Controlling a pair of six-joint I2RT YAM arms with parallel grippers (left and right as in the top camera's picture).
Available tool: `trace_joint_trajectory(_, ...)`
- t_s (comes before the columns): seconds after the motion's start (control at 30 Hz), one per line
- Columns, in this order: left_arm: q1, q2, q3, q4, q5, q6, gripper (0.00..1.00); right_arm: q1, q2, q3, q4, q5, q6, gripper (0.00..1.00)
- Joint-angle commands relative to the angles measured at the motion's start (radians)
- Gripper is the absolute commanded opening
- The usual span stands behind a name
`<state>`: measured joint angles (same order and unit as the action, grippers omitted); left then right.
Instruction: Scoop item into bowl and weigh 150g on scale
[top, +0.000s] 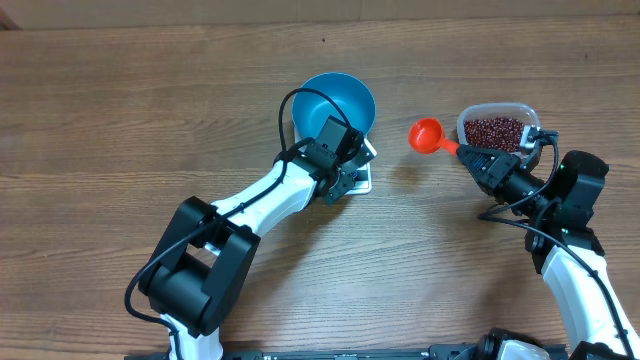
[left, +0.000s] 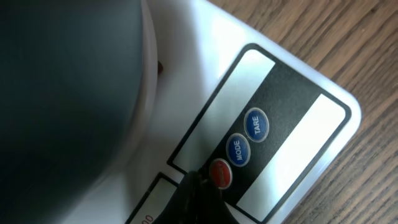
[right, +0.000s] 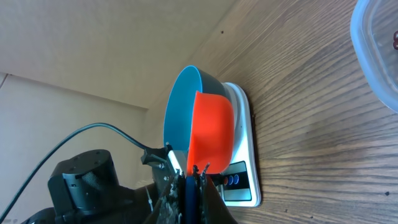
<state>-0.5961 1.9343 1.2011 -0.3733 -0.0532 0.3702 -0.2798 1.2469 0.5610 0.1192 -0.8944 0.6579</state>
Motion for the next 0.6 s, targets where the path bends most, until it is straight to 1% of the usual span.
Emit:
trace_joint_trajectory(0.0, -0.011, 0.040, -0.004, -0.003, 0.013, 0.012, 0.04, -0.002, -0.001, 0.024, 0.005, -0.013, -0.013, 0.04)
trace_joint_trajectory(0.43, -0.014, 0.040, -0.004, 0.024, 0.014, 0.011, 0.04, -0.002, -0.001, 0.024, 0.005, -0.013, -0.013, 0.04)
trace_joint_trajectory(0.57, -0.014, 0.040, -0.004, 0.023, 0.047, 0.011, 0.04, -0.002, -0.001, 0.024, 0.005, -0.013, -0.013, 0.04)
